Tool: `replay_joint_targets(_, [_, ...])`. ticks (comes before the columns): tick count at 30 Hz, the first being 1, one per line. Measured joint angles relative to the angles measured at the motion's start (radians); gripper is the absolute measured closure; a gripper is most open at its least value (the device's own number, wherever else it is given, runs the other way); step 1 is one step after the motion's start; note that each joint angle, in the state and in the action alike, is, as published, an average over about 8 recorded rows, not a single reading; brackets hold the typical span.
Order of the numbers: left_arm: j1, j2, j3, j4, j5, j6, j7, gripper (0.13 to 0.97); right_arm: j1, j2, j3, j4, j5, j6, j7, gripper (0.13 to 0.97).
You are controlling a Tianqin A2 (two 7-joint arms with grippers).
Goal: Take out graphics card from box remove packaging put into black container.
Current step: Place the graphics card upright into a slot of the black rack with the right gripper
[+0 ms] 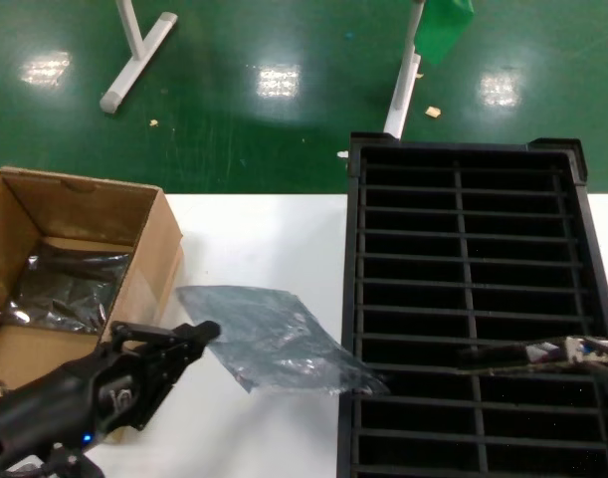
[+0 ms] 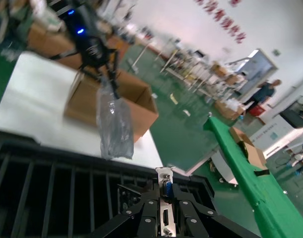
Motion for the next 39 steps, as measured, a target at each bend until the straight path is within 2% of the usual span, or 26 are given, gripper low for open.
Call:
replay_joint_targets(7, [-0.093, 0.014, 0.030, 0.084, -0.030, 0.076, 0.039, 0.955, -0.040, 0.064, 0.083, 0.077, -0.064, -0.018, 0.037, 0.914])
replay_joint_targets(12, [-0.143, 0.014, 0.034, 0.141, -0.057, 0.133, 0.065, 0.955, -0.035, 0.121, 0.083, 0.092, -0.109, -0.026, 0.058, 0.914])
replay_joint_targets(19, [-0.183, 0.018, 0.024, 0.212, -0.093, 0.203, 0.109, 0.955, 0.010, 0.207, -0.016, 0.095, -0.219, 0.026, 0.079, 0.914])
replay_joint_targets(25, [-0.196, 0.025, 0.012, 0.258, -0.114, 0.245, 0.141, 0.955, 0.064, 0.284, -0.124, 0.096, -0.339, 0.098, 0.133, 0.915])
replay_joint_targets(31, [-0.202, 0.027, 0.004, 0.289, -0.126, 0.274, 0.159, 0.955, 0.120, 0.345, -0.208, 0.096, -0.441, 0.163, 0.236, 0.915])
replay_joint_targets(39, [-0.211, 0.033, 0.000, 0.307, -0.131, 0.291, 0.169, 0.955, 0.165, 0.380, -0.270, 0.096, -0.521, 0.219, 0.375, 0.915])
